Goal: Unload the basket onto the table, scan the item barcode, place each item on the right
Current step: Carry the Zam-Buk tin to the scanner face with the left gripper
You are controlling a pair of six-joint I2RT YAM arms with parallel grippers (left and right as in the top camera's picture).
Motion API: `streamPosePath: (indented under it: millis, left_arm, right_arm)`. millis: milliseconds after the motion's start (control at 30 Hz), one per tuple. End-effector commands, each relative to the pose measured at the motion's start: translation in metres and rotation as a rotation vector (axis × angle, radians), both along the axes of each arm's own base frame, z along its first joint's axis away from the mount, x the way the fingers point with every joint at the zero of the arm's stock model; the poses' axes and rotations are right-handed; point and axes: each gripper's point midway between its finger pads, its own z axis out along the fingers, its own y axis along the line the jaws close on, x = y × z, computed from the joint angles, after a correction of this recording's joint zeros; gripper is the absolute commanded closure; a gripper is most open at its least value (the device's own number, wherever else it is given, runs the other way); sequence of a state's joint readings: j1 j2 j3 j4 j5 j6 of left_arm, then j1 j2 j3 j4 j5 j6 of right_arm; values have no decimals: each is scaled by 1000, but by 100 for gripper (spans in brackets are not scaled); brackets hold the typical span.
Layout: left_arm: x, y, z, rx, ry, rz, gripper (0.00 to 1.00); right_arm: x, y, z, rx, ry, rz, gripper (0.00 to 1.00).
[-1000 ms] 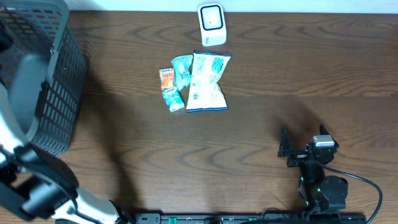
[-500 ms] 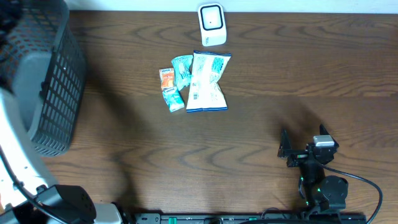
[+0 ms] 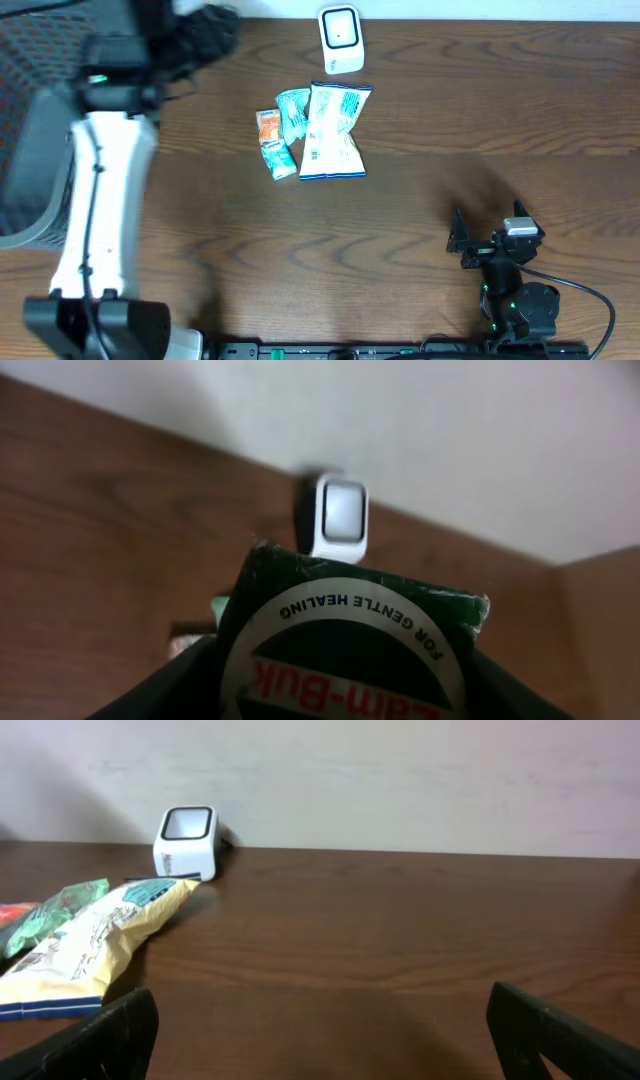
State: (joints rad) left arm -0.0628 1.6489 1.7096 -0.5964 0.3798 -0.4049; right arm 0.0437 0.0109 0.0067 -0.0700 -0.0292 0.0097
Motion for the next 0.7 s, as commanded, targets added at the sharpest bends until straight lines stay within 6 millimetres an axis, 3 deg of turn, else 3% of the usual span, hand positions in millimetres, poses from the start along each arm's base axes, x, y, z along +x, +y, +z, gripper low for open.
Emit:
streamPosePath:
  millis: [0,167,400,500,667]
  left_arm:
    - [12,-21,-40,171,49,46,48]
    - [16,-93,-98,189,144,-33,48]
    - [14,-177,-169,170,213,-130,48]
    - [15,-208,-195,173,201,-174,48]
    - [9,-240,-227,171,209,-217,48]
  right_arm:
    - [0,2,-1,-7,0,10,1]
    - [0,2,-1,-7,0,10,1]
    - [0,2,-1,-7,0,10,1]
    - [0,2,-1,-7,0,10,1]
    - [0,2,-1,-7,0,10,1]
